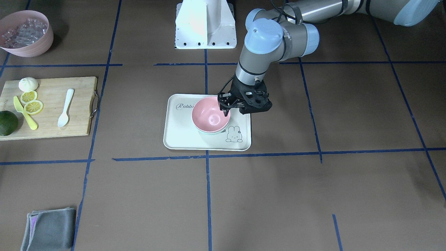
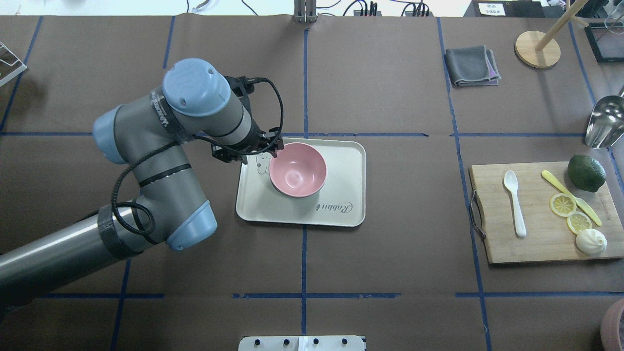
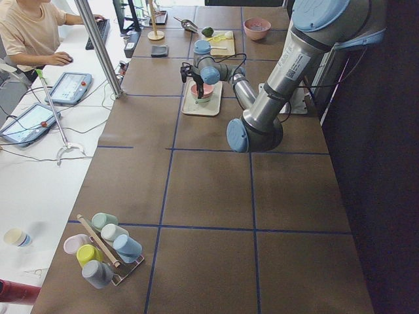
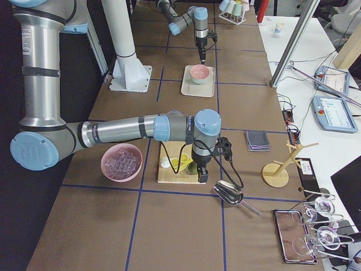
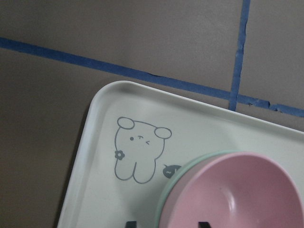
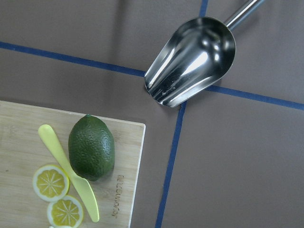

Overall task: Stack pink bowl on green and place spoon
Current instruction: 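Open the left gripper and withdraw the left arm to rest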

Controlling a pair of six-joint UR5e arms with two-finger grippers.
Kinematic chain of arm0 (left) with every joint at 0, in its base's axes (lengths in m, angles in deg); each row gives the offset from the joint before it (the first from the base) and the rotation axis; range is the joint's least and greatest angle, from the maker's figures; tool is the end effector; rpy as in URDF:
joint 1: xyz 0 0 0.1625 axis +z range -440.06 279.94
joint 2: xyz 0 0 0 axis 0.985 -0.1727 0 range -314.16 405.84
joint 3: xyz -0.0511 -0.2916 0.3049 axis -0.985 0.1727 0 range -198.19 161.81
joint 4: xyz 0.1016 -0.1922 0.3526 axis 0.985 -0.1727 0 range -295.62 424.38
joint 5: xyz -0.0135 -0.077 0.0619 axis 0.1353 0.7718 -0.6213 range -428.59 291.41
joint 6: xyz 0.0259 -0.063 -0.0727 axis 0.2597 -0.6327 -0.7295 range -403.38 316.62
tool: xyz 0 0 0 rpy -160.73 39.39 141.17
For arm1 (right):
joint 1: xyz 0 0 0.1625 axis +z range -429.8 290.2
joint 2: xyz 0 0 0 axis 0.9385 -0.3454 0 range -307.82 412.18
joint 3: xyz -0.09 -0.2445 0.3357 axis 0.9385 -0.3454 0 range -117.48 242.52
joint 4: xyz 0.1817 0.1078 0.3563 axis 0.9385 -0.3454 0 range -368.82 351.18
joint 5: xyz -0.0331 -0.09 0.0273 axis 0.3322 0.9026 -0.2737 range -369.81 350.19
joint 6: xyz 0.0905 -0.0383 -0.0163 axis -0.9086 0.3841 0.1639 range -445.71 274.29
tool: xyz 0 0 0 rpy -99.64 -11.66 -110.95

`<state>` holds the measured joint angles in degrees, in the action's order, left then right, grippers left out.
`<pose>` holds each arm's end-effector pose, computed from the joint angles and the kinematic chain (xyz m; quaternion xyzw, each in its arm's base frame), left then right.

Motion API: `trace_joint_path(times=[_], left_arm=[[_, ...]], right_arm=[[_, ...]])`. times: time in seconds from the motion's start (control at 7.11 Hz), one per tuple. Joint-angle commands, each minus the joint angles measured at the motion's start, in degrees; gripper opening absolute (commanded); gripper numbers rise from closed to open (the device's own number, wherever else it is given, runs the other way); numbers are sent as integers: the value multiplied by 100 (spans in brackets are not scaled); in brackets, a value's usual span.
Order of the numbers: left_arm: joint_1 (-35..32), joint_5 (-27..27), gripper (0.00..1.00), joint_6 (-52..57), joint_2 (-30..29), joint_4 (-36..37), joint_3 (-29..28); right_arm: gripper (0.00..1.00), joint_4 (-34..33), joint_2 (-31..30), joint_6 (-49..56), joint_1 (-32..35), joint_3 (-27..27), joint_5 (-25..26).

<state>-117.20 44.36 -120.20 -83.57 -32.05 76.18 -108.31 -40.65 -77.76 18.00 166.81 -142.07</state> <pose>0.4909 -0.4903 0.2016 0.0137 0.4529 -0.1017 0.8856 0.0483 -0.4678 0.5793 0.0340 -0.3592 -0.0888 0.9284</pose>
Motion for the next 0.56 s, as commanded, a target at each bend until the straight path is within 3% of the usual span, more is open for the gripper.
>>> trace_joint_path(times=[0.0,0.14,0.42], left_arm=[[-608,376,100,1513,788,913,1120],[-1115,707,100,2391,1377,950,1475],[-2484,1638,100,4567,2477,950,1549]], right_arm=[[100,0,19,-388,-113,318,-359],[100,9,19,-443,-245,467,-492],[100,17,378,-1814,-805,731,-467]])
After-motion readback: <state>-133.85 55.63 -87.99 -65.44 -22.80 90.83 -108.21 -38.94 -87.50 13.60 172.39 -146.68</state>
